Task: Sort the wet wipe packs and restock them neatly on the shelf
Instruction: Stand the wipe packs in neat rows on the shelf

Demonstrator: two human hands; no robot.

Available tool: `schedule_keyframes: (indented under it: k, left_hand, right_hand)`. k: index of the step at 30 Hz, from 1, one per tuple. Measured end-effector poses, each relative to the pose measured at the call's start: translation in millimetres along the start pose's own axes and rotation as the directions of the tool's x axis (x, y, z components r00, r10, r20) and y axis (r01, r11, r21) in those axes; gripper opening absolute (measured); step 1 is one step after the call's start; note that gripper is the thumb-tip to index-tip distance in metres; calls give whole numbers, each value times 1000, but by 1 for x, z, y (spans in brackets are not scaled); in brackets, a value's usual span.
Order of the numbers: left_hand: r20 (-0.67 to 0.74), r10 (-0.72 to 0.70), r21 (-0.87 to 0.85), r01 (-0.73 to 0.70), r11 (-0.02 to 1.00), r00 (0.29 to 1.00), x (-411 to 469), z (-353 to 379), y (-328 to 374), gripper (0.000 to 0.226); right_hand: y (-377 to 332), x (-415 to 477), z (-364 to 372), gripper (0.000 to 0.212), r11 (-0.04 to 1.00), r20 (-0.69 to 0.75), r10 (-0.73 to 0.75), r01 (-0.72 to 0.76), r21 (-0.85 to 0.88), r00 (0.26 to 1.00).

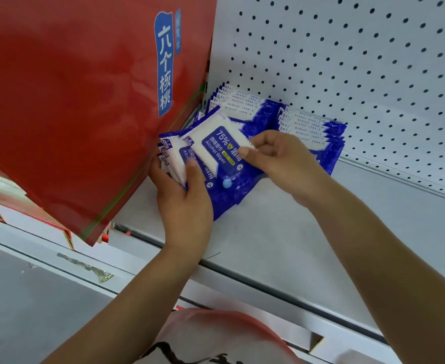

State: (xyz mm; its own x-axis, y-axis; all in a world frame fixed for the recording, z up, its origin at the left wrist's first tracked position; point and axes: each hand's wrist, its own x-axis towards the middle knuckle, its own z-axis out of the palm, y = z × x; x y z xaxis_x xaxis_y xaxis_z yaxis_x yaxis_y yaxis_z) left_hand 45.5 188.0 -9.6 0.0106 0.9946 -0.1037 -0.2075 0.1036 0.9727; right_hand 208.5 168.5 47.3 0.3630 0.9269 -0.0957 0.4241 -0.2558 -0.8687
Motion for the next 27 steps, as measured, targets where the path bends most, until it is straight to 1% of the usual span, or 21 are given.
schedule_keyframes:
  k: [2,4,5,7,9,11,13,15,17,20,22,24,27]
  left_hand:
    - [-36,32,28,-31,999,999,-1,1,-2,54]
    - [-76,45,25,-43,999,996,-3,1,-3,60]
    - [-91,50,21,-48,999,995,-4,0,-2,60]
    - [-111,62,21,-60,998,992,-5,-1,-2,60]
    - [-121,65,23,-63,998,991,-6,-3,-2,60]
    - [-123,67,25,-64,998,990,-6,-4,-3,61]
    - [-119,60,29,-57,998,991,-6,-4,-4,60]
    - [-117,56,34,-52,998,992,-6,-4,-4,60]
    - [-116,58,43,-54,998,992,-5,-4,-4,60]
    - [-113,59,54,-53,997,992,-4,-4,-5,60]
    - [-108,55,55,-49,997,993,-3,-4,-6,60]
    - [-106,51,55,-46,997,993,-2,-5,-6,61]
    - [-104,49,55,-43,998,993,-2,-5,-5,60]
  right_hand:
    - [-4,10,-10,17,999,-101,-47,45,-25,994]
    - [-7,22,-16,20,980,-192,-142,111,-163,971]
    - [-8,28,-17,21,959,-208,-192,138,-249,959]
    - [-5,38,-12,21,900,-172,-268,183,-395,948]
    - [0,44,-2,27,831,-71,-301,225,-509,951]
    - [5,50,7,39,774,2,-298,243,-584,955]
    - [6,55,11,48,746,39,-278,241,-621,960]
    - [5,59,12,47,712,26,-310,250,-656,950]
    - [4,62,10,41,648,-20,-381,252,-719,924]
    - [3,64,10,33,552,-58,-498,264,-791,865]
    - [5,65,13,30,521,-78,-548,267,-810,833]
    - [6,66,15,32,515,-75,-545,263,-816,835]
    - [10,69,17,50,471,-24,-525,267,-841,851]
